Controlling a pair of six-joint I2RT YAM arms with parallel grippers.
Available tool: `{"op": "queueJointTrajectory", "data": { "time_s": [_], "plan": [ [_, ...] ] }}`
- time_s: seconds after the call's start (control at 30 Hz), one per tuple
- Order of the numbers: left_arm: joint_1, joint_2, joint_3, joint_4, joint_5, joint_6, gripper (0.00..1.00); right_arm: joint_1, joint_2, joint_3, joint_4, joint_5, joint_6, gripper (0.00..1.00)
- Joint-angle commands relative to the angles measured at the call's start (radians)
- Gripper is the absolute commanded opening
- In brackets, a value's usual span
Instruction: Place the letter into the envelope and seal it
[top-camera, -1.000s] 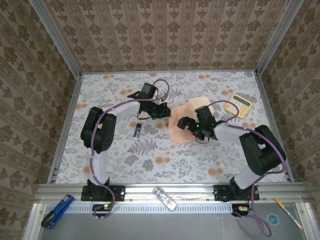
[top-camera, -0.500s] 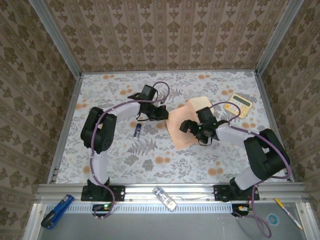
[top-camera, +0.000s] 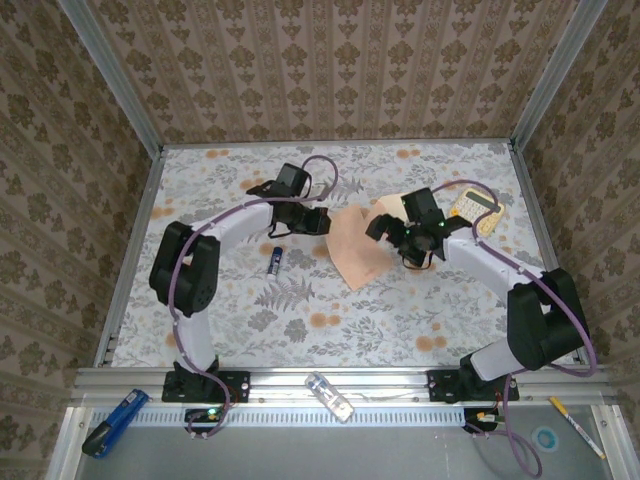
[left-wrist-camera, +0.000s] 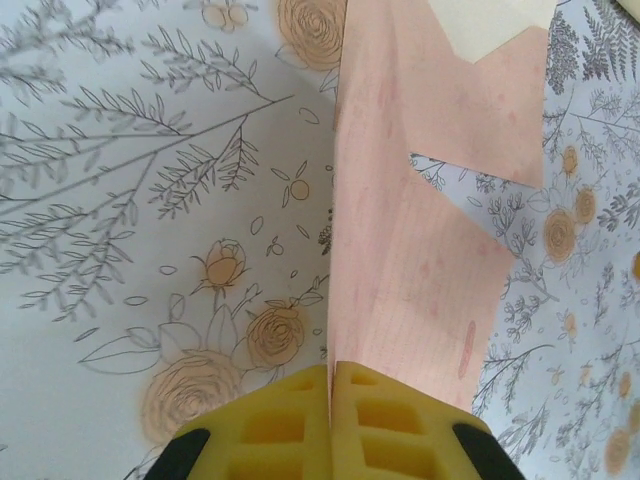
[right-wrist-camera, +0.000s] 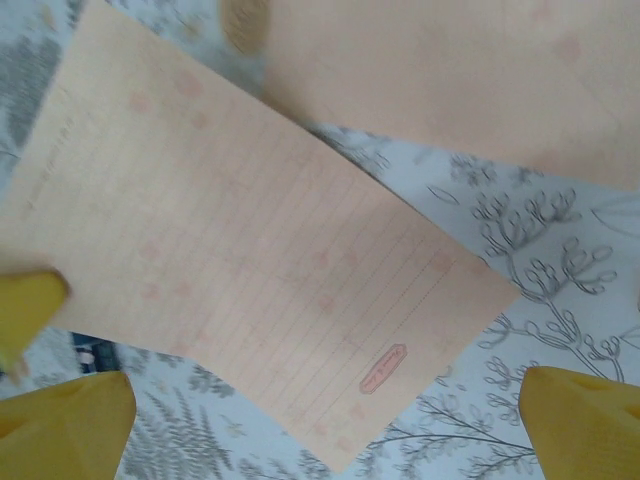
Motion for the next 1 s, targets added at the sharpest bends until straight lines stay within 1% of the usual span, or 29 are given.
{"op": "queueJointTrajectory", "data": {
  "time_s": [0.0, 0.13, 0.27, 0.53, 0.6, 0.77, 0.97],
  "plan": [
    [-0.002, -0.071, 0.005, -0.039, -0.082, 0.114, 0.01, -0.008, -0.007, 0.083, -0.108, 0.001, 0.026, 1.0],
    [-0.017, -0.132, -0.013, -0.04, -0.16, 0.198, 0.01, -0.016, 0.035, 0.171, -0.122, -0.052, 0.042, 1.0],
    [-0.047, -0.168, -0.029, -0.039, -0.242, 0.274, 0.01, -0.019, 0.113, 0.283, -0.152, -0.114, 0.053, 1.0],
    [-0.13, -0.181, -0.049, -0.053, -0.378, 0.38, 0.01, -0.018, 0.26, 0.475, -0.176, -0.188, 0.087, 0.91],
    [-0.149, -0.179, -0.05, -0.054, -0.418, 0.398, 0.01, -0.018, 0.279, 0.498, -0.179, -0.192, 0.096, 0.9],
    [-0.182, -0.181, -0.052, -0.043, -0.468, 0.432, 0.01, -0.018, 0.338, 0.544, -0.21, -0.219, 0.101, 0.86],
    [-0.221, -0.185, -0.049, -0.04, -0.546, 0.475, 0.01, -0.017, 0.368, 0.545, -0.211, -0.238, 0.107, 0.81]
  ]
}}
